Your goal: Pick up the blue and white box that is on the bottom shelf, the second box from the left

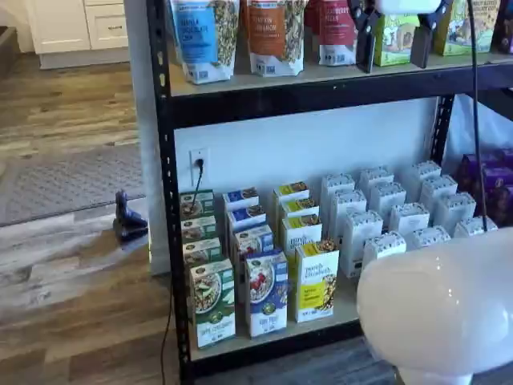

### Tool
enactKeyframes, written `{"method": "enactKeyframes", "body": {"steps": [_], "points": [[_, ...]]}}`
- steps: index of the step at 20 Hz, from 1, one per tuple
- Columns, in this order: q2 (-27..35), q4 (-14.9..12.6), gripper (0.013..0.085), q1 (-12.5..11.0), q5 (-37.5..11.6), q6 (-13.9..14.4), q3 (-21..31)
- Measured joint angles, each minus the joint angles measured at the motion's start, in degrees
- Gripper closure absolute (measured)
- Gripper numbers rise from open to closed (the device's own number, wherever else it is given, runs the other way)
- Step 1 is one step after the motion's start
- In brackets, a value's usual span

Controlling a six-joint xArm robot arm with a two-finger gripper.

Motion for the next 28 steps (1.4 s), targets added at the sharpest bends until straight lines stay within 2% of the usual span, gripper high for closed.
{"method": "enactKeyframes", "body": {"steps": [3, 6, 17, 21, 28], "points": [[-1.8, 0.4, 0.013, -0.3, -3.1, -0.2, 1.6], [-1.9, 0.5, 0.013, -0.3, -3.7, -0.2, 1.8], [-2.3, 0.0, 0.013, 3.1, -7.3, 3.0, 6.1], [-2.8, -0.1, 0.013, 5.2, -10.5, 4.9, 9.7], [-3.7, 0.3, 0.013, 4.8, -17.1, 4.5, 17.4]]}}
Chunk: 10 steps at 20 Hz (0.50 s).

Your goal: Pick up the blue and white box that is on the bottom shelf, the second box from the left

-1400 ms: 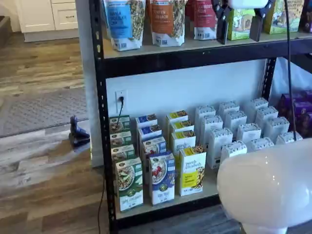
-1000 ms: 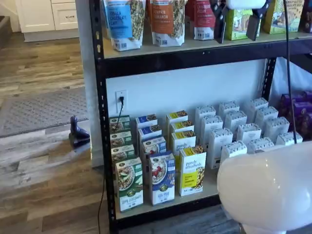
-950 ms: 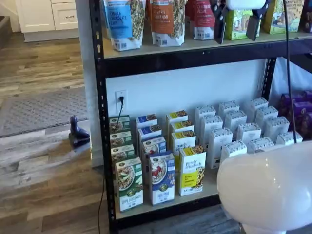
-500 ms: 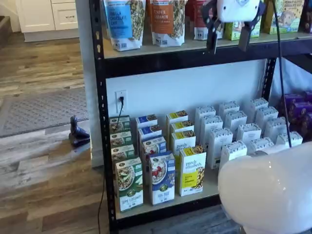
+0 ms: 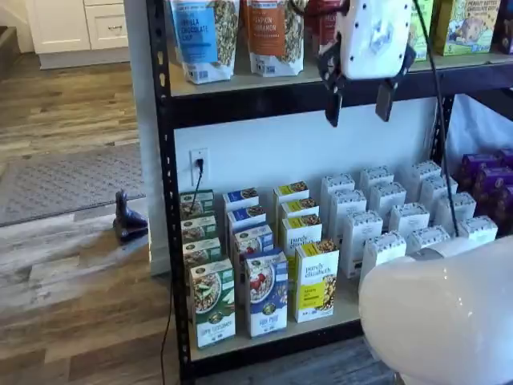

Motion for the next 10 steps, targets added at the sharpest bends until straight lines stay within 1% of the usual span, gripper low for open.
{"method": "enactKeyframes", "body": {"steps": [1, 4, 6, 9, 10], "points": [[-0.3, 0.0, 0.013, -0.3, -1.7, -0.4, 1.5], [-0.2, 0.4, 0.013, -1.5, -4.3, -1.6, 4.3], [0.0, 0.4, 0.013, -2.2, -7.1, -2.4, 7.3], [0.5, 1.7, 0.013, -4.5, -11.7, -5.0, 12.2], [0.8, 1.7, 0.013, -5.0, -12.9, -5.5, 13.3]]}}
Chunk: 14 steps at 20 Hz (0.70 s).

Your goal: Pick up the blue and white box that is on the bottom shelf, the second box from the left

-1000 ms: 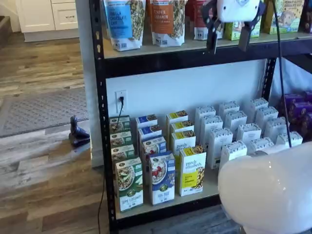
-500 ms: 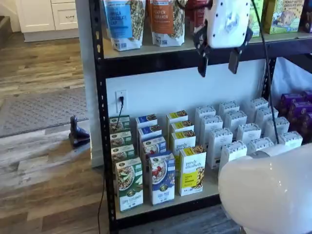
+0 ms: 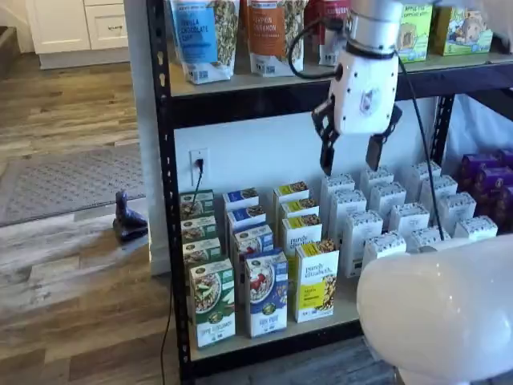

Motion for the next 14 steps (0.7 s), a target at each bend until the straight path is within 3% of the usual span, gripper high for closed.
{"method": "enactKeyframes", "body": {"steps": [6, 14], "points": [[2.3, -1.5, 0.013, -0.9, -8.5, -1.2, 7.5], [5.8, -0.3, 0.013, -0.2, -18.2, -1.5, 13.7]]}}
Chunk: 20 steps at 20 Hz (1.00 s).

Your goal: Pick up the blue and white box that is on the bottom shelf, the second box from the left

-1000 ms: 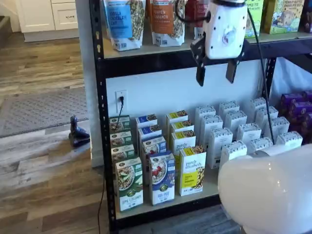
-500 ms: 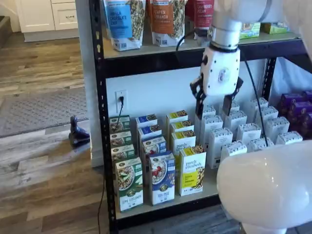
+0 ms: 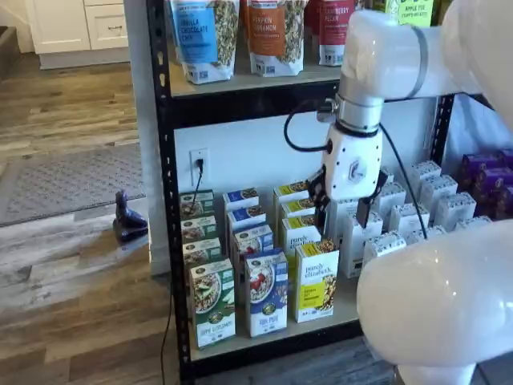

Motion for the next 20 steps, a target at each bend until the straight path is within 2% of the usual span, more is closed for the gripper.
{"method": "enactKeyframes", "body": {"steps": [4, 11, 20], "points": [[2.5, 0.2, 0.013, 1.3, -4.7, 0.9, 2.1], [8.9, 2.4, 0.013, 3.8, -13.6, 1.5, 4.7], [19.3, 0.1, 0.013, 7.4, -24.2, 5.8, 5.3]]}}
